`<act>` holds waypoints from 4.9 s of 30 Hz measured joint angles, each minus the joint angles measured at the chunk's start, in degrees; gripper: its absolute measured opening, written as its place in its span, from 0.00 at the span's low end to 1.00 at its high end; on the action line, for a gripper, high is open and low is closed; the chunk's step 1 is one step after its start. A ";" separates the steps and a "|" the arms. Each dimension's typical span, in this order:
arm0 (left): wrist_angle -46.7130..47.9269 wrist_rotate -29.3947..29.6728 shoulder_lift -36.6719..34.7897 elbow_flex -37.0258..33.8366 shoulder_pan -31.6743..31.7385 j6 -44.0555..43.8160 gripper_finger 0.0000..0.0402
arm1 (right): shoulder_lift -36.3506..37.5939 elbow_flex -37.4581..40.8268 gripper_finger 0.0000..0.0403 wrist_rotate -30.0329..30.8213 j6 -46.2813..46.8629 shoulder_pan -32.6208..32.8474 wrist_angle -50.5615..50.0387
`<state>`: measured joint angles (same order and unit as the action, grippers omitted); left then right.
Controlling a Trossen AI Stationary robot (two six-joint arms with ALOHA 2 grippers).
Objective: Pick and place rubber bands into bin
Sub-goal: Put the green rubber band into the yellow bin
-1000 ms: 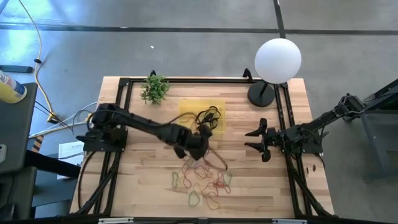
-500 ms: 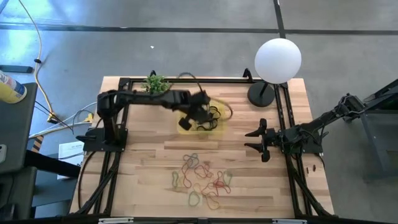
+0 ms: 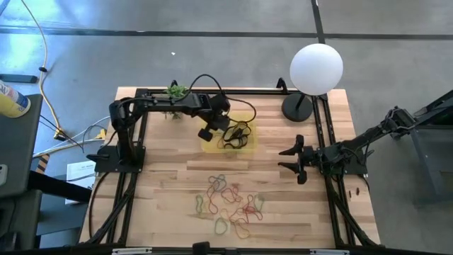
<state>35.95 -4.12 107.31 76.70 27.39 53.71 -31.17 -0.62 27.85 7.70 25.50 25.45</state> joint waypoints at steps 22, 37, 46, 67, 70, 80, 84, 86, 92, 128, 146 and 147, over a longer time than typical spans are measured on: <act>3.59 0.28 -6.49 -2.02 -6.70 -4.08 0.50 | 0.02 0.00 0.45 1.86 2.52 -0.02 -1.51; 10.92 6.19 -12.15 -2.64 -34.89 -18.12 0.46 | 0.02 0.00 0.45 3.54 4.60 -0.02 -5.95; 5.64 9.73 -12.13 -11.67 -43.69 -42.30 0.46 | 0.02 0.00 0.45 3.42 5.90 -0.02 -7.69; 0.53 7.17 -8.37 -15.43 -45.01 -69.23 0.46 | -0.37 0.07 0.45 3.74 9.22 -0.02 -11.04; -0.44 6.49 -6.70 -15.30 -45.25 -69.91 0.46 | -0.87 0.09 0.45 3.64 9.14 -0.02 -10.12; -1.50 5.26 -4.31 -15.32 -46.31 -70.72 0.46 | -3.11 0.11 0.45 3.60 8.58 -0.02 -8.19; -1.50 4.52 -3.05 -15.27 -46.26 -71.33 0.46 | -3.40 0.11 0.45 3.62 9.28 -0.02 -8.22; -1.74 3.99 -2.31 -15.33 -46.28 -71.67 0.46 | -3.52 0.13 0.45 3.66 9.82 -0.01 -8.21; -1.71 3.34 -1.55 -15.14 -46.26 -72.22 0.46 | -4.27 0.13 0.45 3.53 10.15 0.00 -8.04; 7.98 10.57 -5.90 -13.59 -46.24 -65.84 0.00 | -4.51 0.17 0.45 3.73 10.27 -0.02 -7.62; 24.56 34.77 -8.41 2.17 -45.36 -50.41 0.00 | -4.51 0.18 0.45 5.21 10.49 -0.01 -7.23; 25.16 36.04 -8.43 3.43 -44.88 -49.19 0.00 | -4.51 0.18 0.45 5.21 10.49 -0.02 -7.17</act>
<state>61.11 31.92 98.87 80.13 -17.49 4.53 -35.68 -0.45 33.06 18.20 25.48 18.28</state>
